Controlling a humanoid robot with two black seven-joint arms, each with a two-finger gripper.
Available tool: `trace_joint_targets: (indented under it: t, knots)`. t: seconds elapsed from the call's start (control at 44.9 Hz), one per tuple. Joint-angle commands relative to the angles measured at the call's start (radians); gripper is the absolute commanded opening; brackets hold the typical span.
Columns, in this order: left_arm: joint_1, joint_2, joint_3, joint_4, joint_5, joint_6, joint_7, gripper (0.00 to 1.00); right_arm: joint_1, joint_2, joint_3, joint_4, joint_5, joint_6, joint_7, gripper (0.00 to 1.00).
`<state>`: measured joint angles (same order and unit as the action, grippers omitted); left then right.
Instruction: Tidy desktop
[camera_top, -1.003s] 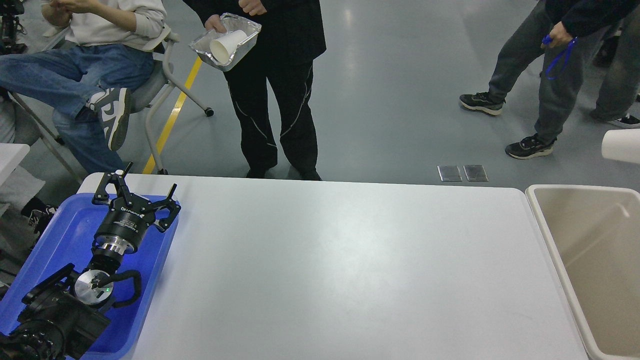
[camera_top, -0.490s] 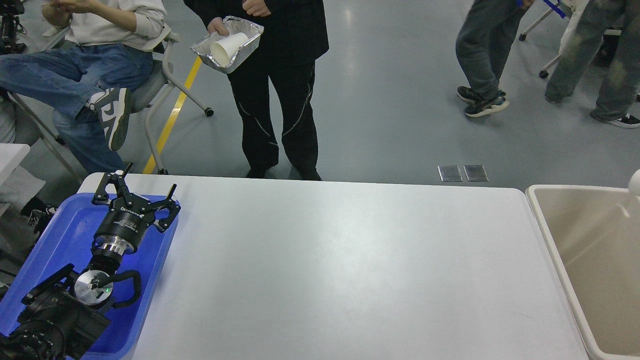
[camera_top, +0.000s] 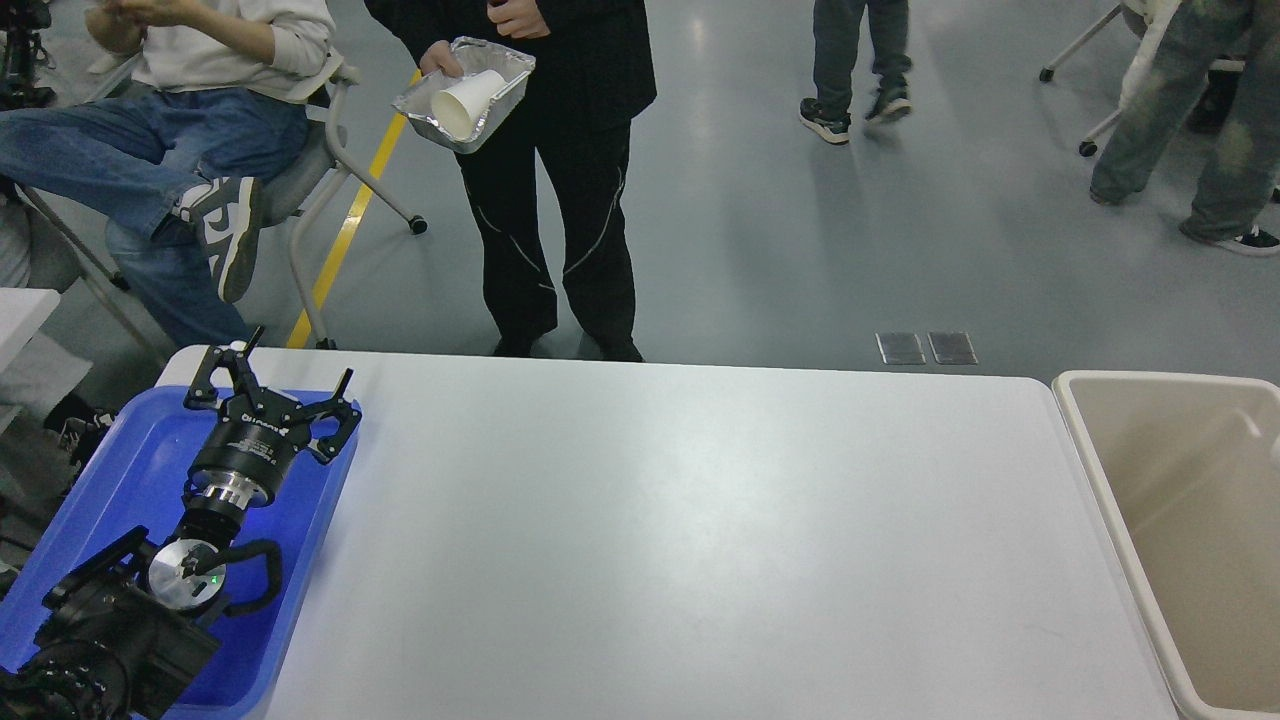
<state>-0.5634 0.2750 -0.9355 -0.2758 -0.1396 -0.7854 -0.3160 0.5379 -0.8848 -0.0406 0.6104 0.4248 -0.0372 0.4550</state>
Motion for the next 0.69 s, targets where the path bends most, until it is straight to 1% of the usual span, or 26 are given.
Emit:
trace_joint_targets:
  t: [0.0, 0.201, 0.357, 0.446, 0.669]
  knots:
    - [0.0, 0.0, 0.0, 0.0, 0.0, 0.0, 0.0, 1.0, -0.072, 0.171, 0.01, -0.216, 0.0, 0.014, -0.013, 0.0]
    - [-0.001, 0.0, 0.0, 0.0, 0.0, 0.0, 0.0, 1.0, -0.069, 0.262, 0.01, -0.348, -0.023, 0.019, -0.029, 0.0]
    - [0.0, 0.0, 0.0, 0.0, 0.0, 0.0, 0.0, 1.0, -0.056, 0.3, 0.013, -0.414, -0.064, 0.019, -0.05, 0.0]
    - [0.0, 0.0, 0.0, 0.0, 0.0, 0.0, 0.0, 1.0, -0.046, 0.302, 0.011, -0.42, -0.066, 0.019, -0.062, 0.0]
    - [-0.001, 0.0, 0.0, 0.0, 0.0, 0.0, 0.0, 1.0, -0.029, 0.305, 0.013, -0.422, -0.089, 0.02, -0.067, 0.0]
